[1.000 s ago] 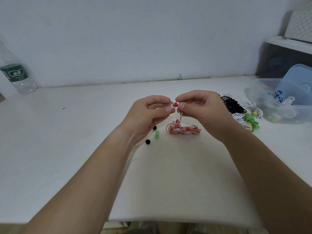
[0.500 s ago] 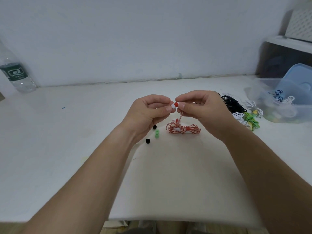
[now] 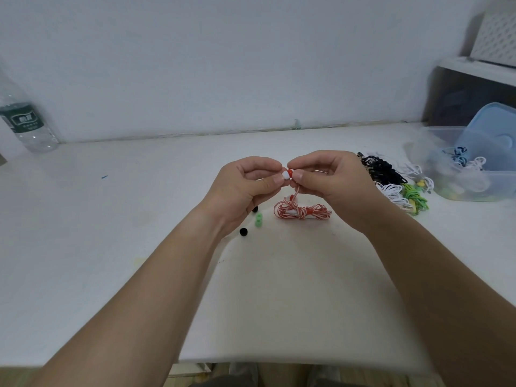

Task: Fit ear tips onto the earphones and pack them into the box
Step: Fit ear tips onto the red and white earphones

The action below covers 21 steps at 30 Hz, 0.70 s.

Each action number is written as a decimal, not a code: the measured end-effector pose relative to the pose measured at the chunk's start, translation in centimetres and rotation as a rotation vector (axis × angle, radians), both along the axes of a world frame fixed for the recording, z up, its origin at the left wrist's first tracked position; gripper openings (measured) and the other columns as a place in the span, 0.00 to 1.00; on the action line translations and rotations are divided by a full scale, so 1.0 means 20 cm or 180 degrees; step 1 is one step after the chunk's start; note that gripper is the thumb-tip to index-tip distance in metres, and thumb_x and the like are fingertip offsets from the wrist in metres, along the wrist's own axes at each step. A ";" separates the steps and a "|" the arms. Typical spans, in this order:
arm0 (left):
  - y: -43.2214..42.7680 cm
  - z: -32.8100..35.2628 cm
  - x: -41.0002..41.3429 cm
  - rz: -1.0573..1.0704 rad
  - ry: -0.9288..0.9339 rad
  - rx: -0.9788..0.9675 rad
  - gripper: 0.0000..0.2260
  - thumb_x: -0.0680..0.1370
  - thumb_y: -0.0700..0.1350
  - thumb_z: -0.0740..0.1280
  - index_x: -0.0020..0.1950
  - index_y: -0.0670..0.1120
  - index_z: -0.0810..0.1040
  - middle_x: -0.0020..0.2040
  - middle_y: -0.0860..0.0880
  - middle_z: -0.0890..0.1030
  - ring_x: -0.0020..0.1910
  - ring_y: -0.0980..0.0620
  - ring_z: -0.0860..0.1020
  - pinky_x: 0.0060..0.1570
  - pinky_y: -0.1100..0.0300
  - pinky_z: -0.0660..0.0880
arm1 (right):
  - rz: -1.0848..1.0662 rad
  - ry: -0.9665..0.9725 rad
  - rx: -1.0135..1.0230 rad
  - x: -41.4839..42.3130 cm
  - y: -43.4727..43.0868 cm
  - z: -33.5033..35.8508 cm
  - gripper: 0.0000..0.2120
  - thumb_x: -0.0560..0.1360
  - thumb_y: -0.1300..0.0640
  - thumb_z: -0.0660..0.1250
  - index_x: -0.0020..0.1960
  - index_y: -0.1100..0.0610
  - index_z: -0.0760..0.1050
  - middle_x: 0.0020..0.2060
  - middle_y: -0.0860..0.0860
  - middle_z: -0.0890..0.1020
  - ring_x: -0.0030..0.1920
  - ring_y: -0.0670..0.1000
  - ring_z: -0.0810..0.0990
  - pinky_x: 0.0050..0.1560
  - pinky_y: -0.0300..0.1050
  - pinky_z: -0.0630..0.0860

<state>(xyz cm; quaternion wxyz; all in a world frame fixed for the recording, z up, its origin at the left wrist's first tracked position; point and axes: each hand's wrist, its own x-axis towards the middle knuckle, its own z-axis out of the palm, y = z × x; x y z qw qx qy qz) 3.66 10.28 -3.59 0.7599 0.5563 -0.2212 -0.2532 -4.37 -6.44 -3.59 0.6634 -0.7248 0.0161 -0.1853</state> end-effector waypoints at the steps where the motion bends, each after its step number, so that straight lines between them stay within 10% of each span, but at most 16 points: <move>1: 0.00 0.00 0.00 0.0012 0.0006 -0.0004 0.07 0.73 0.31 0.71 0.48 0.41 0.80 0.44 0.43 0.86 0.46 0.48 0.86 0.42 0.66 0.79 | -0.0035 -0.0007 -0.0025 0.00 0.00 0.00 0.07 0.75 0.68 0.71 0.48 0.58 0.83 0.42 0.60 0.86 0.44 0.54 0.85 0.51 0.47 0.83; 21: 0.00 0.00 0.00 -0.0085 0.0074 -0.0081 0.07 0.75 0.30 0.70 0.49 0.41 0.80 0.44 0.44 0.87 0.46 0.49 0.86 0.43 0.65 0.79 | -0.0010 0.0031 0.0139 -0.01 0.01 0.01 0.06 0.75 0.67 0.72 0.49 0.59 0.83 0.41 0.60 0.85 0.43 0.53 0.86 0.51 0.49 0.83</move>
